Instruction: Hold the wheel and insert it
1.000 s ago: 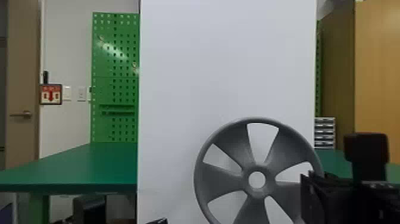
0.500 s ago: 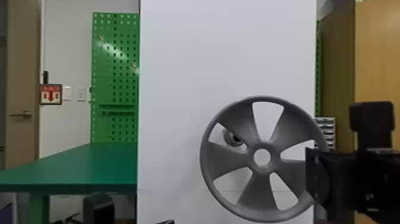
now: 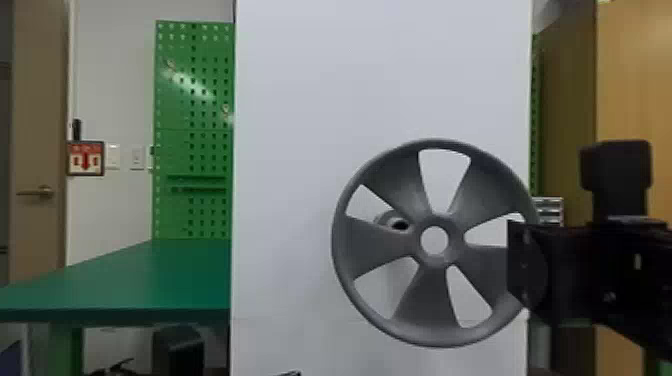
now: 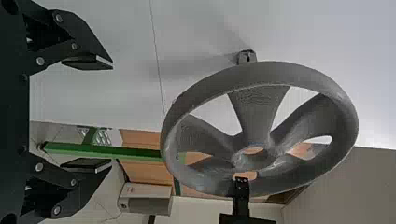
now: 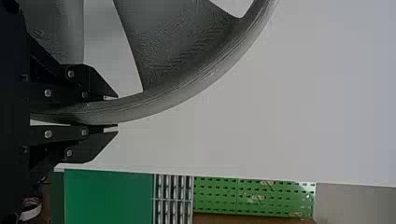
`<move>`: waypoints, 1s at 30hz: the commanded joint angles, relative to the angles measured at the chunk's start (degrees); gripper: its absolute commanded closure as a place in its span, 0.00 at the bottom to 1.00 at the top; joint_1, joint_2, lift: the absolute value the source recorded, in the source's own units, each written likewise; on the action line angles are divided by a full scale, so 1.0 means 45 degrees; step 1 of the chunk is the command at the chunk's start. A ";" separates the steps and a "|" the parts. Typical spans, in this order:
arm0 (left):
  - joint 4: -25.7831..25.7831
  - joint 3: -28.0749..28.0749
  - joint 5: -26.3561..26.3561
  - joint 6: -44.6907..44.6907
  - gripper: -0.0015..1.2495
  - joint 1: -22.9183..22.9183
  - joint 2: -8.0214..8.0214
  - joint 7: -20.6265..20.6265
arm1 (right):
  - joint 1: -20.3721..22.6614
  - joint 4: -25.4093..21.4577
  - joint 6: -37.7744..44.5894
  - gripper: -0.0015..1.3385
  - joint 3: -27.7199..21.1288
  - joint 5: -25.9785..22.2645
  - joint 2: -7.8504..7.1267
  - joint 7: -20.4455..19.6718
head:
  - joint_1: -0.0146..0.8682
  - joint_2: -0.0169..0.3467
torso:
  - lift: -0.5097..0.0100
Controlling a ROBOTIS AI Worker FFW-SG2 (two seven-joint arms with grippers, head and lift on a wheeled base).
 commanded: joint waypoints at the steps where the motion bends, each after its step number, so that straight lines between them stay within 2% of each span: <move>1: 0.0005 -0.0026 0.0004 -0.0001 0.40 -0.0025 0.0012 0.0017 | -0.0190 0.0041 -0.0013 0.79 0.0045 0.0120 -0.0054 0.0000 | 0.02 0.08 | 0.03; 30: 0.0005 -0.0006 0.0004 -0.0001 0.40 -0.0006 -0.0008 0.0017 | -0.0385 0.0178 -0.0032 0.79 0.0064 0.0237 -0.0074 0.0000 | 0.02 0.08 | 0.03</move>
